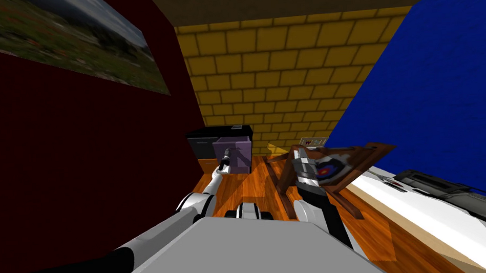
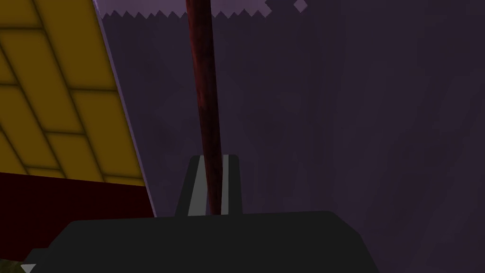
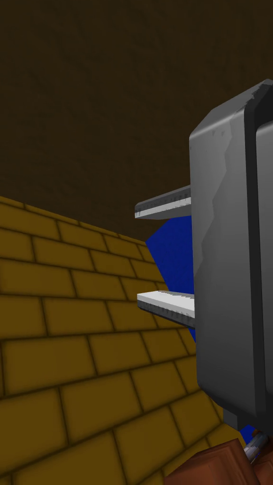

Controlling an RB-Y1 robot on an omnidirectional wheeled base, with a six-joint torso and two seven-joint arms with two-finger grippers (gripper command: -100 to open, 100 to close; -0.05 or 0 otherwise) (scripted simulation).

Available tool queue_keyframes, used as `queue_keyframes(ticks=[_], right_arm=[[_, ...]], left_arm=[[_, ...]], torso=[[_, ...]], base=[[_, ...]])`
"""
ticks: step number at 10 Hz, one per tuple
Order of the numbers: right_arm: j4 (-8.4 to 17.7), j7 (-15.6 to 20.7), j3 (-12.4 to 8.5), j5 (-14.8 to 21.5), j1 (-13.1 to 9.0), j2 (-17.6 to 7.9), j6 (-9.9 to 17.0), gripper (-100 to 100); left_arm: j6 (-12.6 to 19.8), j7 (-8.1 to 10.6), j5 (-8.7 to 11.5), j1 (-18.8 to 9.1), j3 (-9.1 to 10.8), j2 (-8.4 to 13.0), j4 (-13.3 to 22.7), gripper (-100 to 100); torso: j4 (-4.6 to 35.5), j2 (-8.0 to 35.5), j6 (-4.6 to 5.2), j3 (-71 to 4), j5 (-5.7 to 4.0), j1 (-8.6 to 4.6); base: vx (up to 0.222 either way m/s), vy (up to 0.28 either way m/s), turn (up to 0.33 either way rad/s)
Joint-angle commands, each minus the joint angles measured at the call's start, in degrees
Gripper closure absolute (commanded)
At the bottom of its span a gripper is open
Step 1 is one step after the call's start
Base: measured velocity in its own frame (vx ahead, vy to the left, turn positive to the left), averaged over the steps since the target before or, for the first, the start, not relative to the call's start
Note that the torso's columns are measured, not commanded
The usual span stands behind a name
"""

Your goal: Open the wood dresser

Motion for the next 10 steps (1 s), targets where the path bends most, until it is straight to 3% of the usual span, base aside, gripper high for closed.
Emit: queue_keyframes(ticks=[1, 7, 8, 9, 10], right_arm=[[0.0, 0.0, -0.01, 0.0, 0.02, 0.0, 0.0, 0], [0.0, 0.0, -0.01, 0.0, 0.02, 0.0, 0.0, 0], [0.0, 0.0, -0.01, 0.0, 0.02, 0.0, 0.0, 0], [0.0, 0.0, -0.01, 0.0, 0.02, 0.0, 0.0, 0], [0.0, 0.0, -0.01, 0.0, 0.02, 0.0, 0.0, 0]], left_arm=[[2.42, 0.05, 0.17, -1.93, 0.38, 0.44, -0.19, -100], [7.93, 0.06, 0.72, -6.66, 1.06, 1.62, -0.99, -100], [7.8, -0.06, 0.65, -5.59, 0.98, 1.3, -1.73, -100], [8.19, -0.05, 0.66, -5.62, 0.99, 1.31, -1.85, 0], [8.18, -0.05, 0.66, -5.58, 0.99, 1.3, -1.8, 0]], torso=[[0.03, -0.2, 0.02, -0.1, -0.01, 0.02], [-0.09, -0.12, 0.18, -0.07, 0.04, -0.02], [0.05, -0.05, 0.15, -0.03, -0.01, -0.06], [0.01, -0.02, 0.16, 0.0, 0.0, -0.08], [-0.01, -0.03, 0.17, -0.01, 0.01, -0.07]], base=[[-0.041, -0.01, 0.029], [-0.046, -0.01, 0.016], [-0.01, -0.003, 0.001], [0.0, 0.0, 0.0], [0.0, 0.0, 0.0]])
